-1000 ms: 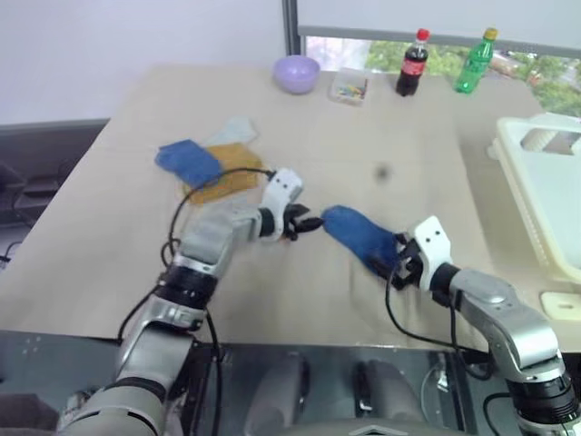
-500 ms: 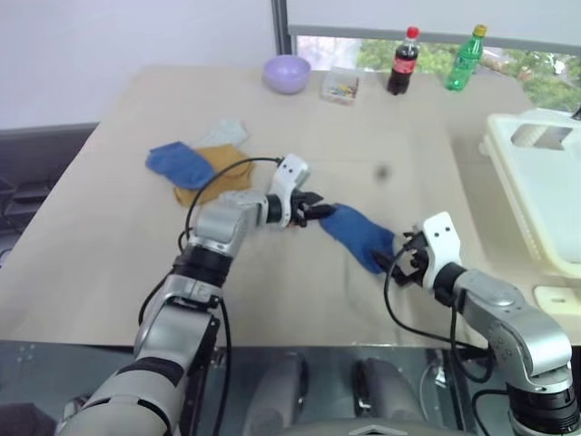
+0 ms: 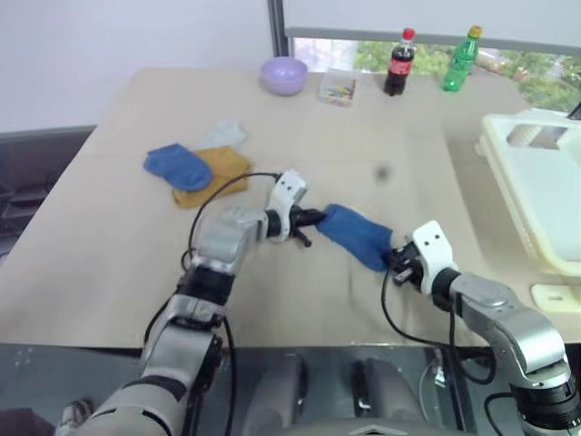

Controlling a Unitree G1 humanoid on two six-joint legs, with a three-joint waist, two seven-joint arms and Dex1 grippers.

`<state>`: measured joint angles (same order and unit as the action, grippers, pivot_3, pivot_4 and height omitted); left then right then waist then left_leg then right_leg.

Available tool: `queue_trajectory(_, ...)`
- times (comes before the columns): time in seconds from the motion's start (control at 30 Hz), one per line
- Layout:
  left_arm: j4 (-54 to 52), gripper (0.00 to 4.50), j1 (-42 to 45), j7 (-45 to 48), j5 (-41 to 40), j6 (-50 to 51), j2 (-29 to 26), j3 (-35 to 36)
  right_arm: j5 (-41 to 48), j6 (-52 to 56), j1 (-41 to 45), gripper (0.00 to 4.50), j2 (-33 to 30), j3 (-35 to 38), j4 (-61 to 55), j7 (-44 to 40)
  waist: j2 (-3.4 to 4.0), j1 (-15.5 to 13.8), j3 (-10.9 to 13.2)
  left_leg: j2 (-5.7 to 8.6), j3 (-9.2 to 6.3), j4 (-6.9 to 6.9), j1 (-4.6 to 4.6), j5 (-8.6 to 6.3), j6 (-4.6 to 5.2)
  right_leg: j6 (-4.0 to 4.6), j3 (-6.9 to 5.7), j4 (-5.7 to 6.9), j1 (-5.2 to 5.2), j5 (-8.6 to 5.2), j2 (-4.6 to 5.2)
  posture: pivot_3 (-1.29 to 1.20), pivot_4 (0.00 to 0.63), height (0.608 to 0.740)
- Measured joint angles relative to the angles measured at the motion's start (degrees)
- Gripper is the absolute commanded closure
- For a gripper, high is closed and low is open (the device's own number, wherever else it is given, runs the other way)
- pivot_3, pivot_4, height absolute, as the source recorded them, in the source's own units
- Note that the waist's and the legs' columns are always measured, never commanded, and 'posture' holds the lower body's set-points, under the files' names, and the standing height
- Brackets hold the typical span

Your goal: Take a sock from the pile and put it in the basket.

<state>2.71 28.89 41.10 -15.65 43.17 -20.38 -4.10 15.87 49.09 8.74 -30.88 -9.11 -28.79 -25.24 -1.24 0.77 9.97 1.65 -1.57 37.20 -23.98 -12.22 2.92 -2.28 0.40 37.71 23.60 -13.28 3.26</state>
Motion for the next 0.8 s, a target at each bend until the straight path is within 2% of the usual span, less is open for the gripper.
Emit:
queue_trajectory(0.03,-4.0,4.50,-2.7,-1.3,-0.8,2.1,-0.1,1.5,-0.1,-0.8,0.7,4.40,-0.9,-0.2,0.9,-1.4,-0.04,0.2,0.0,-0.04,0.03,0.00,0.01,0.00,-0.01,0.00,0.07,-0.02,0.02,0.00,-0.04,0.00,0.150,0.740)
queue_trajectory(0.07,-12.6,4.50,-8.2,-4.0,-2.5,6.2,-0.2,4.4,-0.2,-2.8,2.6,4.40,-2.5,-1.5,2.7,-4.4,-0.05,0.4,0.0,-0.08,0.04,-0.02,0.00,-0.01,-0.01,0.00,0.09,-0.01,0.06,0.00,-0.06,0.00,0.150,0.740)
queue_trajectory(0.2,-30.9,4.50,-18.5,-10.6,-5.7,15.0,0.1,11.0,-1.2,-8.6,7.5,4.40,-5.9,-5.1,6.5,-12.1,-0.05,-0.4,0.0,-0.16,-0.02,0.00,0.02,-0.01,-0.02,0.02,-0.03,0.00,0.00,0.00,-0.10,0.00,0.150,0.740)
queue_trajectory(0.27,-36.1,4.50,-22.0,-12.8,-6.4,17.4,0.1,12.6,-1.9,-11.3,8.9,4.40,-7.4,-6.5,9.1,-15.7,-0.05,-0.8,0.0,-0.13,-0.02,0.05,0.04,0.00,-0.02,0.01,-0.03,-0.02,-0.06,0.00,-0.09,0.00,0.150,0.740)
queue_trajectory(0.37,-39.6,4.50,-26.3,-16.0,-6.0,18.3,0.1,12.4,-3.0,-14.7,10.6,3.58,-8.1,-8.3,13.9,-19.7,-0.06,-1.3,0.0,-0.11,0.04,0.08,0.06,0.00,-0.02,0.02,0.02,-0.05,-0.09,0.00,-0.06,0.00,0.150,0.740)
queue_trajectory(0.4,-39.7,3.88,-27.2,-16.9,-5.9,18.4,0.4,12.3,-3.2,-15.7,11.2,3.13,-8.1,-8.3,15.1,-20.5,-0.05,-1.5,0.0,-0.11,0.05,0.08,0.07,0.00,-0.02,0.02,0.03,-0.04,-0.08,0.00,-0.06,0.00,0.150,0.740)
queue_trajectory(0.43,-39.7,3.61,-27.5,-17.9,-5.9,18.7,1.1,12.3,-3.5,-16.2,11.9,2.67,-8.1,-8.3,16.0,-21.2,-0.07,-1.6,0.0,-0.13,0.02,0.08,0.07,-0.01,-0.02,0.03,-0.01,-0.03,-0.08,-0.01,-0.07,0.00,0.150,0.740)
queue_trajectory(0.53,-39.7,2.40,-27.5,-20.4,-5.5,17.4,2.3,12.6,-4.3,-18.2,12.0,1.48,-8.2,-8.2,16.6,-21.9,-0.07,-1.6,0.0,-0.14,0.00,0.06,0.06,-0.01,-0.03,0.04,-0.02,-0.04,-0.07,-0.01,-0.08,0.00,0.150,0.740)
queue_trajectory(0.57,-39.7,1.88,-27.5,-21.3,-5.1,16.3,2.3,12.9,-4.3,-18.7,11.6,1.37,-8.1,-7.8,16.5,-21.9,-0.07,-1.6,0.0,-0.14,0.02,0.04,0.06,-0.01,-0.03,0.04,0.00,-0.04,-0.06,-0.01,-0.08,0.00,0.150,0.740)
queue_trajectory(0.7,-39.6,1.88,-26.5,-22.1,-3.9,12.3,-1.3,17.7,-0.2,-18.7,9.6,1.37,-8.1,-2.2,12.3,-22.7,-0.05,-1.5,0.0,-0.16,0.04,0.00,0.02,-0.02,-0.05,0.05,0.05,-0.05,0.03,-0.01,-0.09,0.00,0.150,0.740)
queue_trajectory(0.8,-36.9,1.88,-21.7,-22.8,-3.4,9.6,-4.4,22.2,3.5,-18.1,10.1,1.37,-7.7,1.9,8.0,-23.0,-0.06,-1.6,0.0,-0.18,-0.01,0.02,0.04,-0.02,-0.05,0.05,-0.02,-0.04,-0.01,-0.01,-0.10,0.00,0.150,0.740)
